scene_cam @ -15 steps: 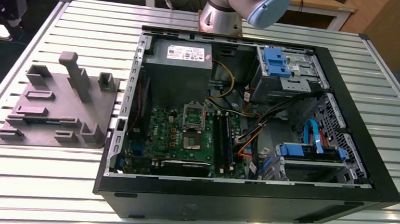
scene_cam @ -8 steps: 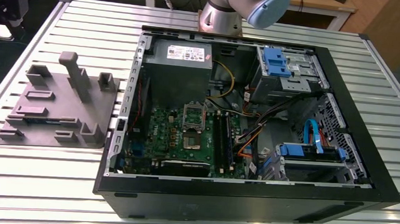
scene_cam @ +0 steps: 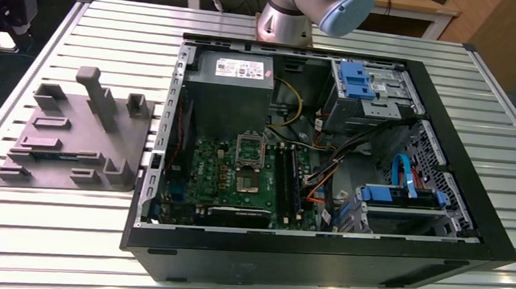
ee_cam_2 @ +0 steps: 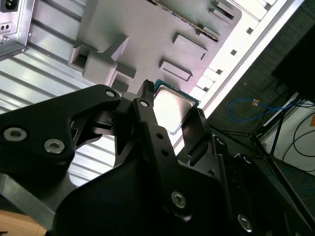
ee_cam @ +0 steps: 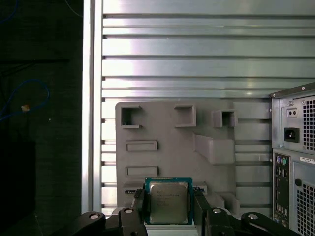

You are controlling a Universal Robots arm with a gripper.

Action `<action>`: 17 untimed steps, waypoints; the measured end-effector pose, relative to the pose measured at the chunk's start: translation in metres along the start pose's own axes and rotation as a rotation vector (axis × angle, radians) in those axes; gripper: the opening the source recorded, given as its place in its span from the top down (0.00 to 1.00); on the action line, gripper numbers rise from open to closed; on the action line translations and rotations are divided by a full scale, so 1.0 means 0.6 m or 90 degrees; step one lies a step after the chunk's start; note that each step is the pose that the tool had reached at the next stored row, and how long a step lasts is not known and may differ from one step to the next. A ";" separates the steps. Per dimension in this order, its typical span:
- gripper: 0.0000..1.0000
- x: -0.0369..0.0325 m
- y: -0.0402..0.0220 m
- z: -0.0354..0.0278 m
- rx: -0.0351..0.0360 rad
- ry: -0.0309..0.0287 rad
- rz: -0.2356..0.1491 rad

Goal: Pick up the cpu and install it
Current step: 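Pick up the cpu and move it towards the insertion slot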

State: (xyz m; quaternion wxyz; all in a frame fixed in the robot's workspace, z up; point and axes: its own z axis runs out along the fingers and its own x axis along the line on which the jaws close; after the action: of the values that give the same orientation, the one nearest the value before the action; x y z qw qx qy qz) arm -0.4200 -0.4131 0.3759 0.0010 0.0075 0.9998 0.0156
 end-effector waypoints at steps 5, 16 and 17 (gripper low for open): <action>0.53 -0.003 0.000 0.000 0.0000 0.0000 0.000; 0.53 -0.006 0.000 0.000 0.0000 0.0000 0.000; 0.53 -0.006 0.000 0.000 0.0000 0.0000 0.000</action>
State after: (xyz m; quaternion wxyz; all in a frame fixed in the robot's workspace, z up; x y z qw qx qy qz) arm -0.4166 -0.4131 0.3758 0.0010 0.0076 0.9998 0.0156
